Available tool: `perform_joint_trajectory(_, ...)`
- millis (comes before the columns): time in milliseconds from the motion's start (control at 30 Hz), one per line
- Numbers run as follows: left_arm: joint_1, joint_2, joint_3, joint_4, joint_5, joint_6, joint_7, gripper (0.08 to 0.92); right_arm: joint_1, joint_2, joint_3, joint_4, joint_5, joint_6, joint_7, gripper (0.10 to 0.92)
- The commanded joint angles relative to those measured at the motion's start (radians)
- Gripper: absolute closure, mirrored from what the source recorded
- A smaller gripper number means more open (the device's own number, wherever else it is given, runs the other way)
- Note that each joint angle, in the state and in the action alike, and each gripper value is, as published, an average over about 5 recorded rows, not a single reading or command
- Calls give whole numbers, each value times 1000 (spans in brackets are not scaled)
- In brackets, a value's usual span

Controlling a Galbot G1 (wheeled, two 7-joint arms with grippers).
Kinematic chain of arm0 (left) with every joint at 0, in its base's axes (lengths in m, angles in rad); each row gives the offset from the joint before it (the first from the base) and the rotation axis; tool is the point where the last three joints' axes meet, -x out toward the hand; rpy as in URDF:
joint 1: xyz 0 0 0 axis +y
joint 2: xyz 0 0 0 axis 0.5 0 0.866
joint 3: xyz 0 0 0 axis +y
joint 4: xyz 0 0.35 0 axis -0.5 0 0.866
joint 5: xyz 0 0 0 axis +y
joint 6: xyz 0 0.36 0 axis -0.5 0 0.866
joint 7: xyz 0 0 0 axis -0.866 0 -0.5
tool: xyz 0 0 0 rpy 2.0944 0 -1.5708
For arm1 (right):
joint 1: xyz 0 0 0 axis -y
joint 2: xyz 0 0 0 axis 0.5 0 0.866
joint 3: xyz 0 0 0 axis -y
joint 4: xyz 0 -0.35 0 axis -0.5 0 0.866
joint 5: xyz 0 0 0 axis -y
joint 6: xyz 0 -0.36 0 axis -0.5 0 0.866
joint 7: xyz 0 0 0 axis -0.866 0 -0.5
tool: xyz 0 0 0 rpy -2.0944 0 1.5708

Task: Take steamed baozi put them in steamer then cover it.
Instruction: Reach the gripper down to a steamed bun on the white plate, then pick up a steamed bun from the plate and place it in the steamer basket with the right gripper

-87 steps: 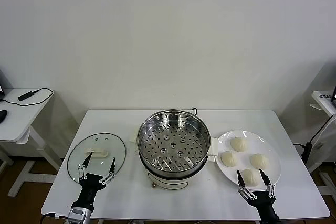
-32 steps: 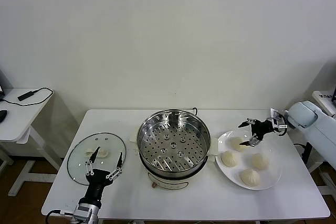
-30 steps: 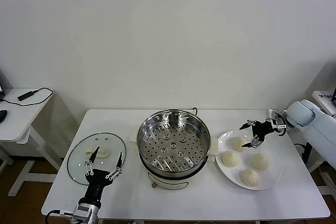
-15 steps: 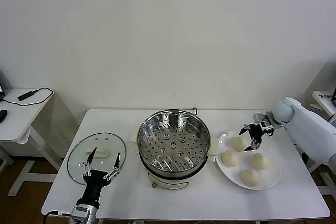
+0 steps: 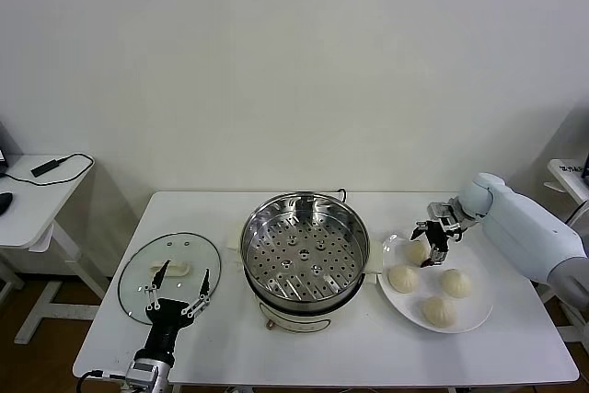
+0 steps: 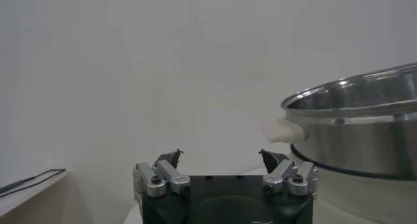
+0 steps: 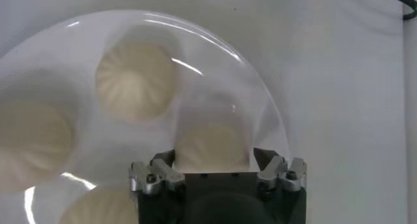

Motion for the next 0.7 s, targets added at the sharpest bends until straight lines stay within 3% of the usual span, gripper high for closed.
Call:
perform_joint_trajectory(33,-3,0,2,2,-2,2,-2,177,16,-17,-19,63,-10,3,-7,348)
perform_joint_trajectory(200,-9,2,5,-1,-4,8,-3,177,118,-87,-75,226,22,28,-30,368)
perform_joint_trajectory(333,-14,3,9,-7,-5,13,-4,177,276,-104,-150,329,28,161,-50,365)
perform_joint_trajectory(500,-14,4,10,-18,-8,16,-6,177,465,-61,-277,438,53,298,-64,364)
perform_joint_trajectory(700,-13,6,8,-19,-11,13,-8,177,615,26,-375,582,78,356,-71,364)
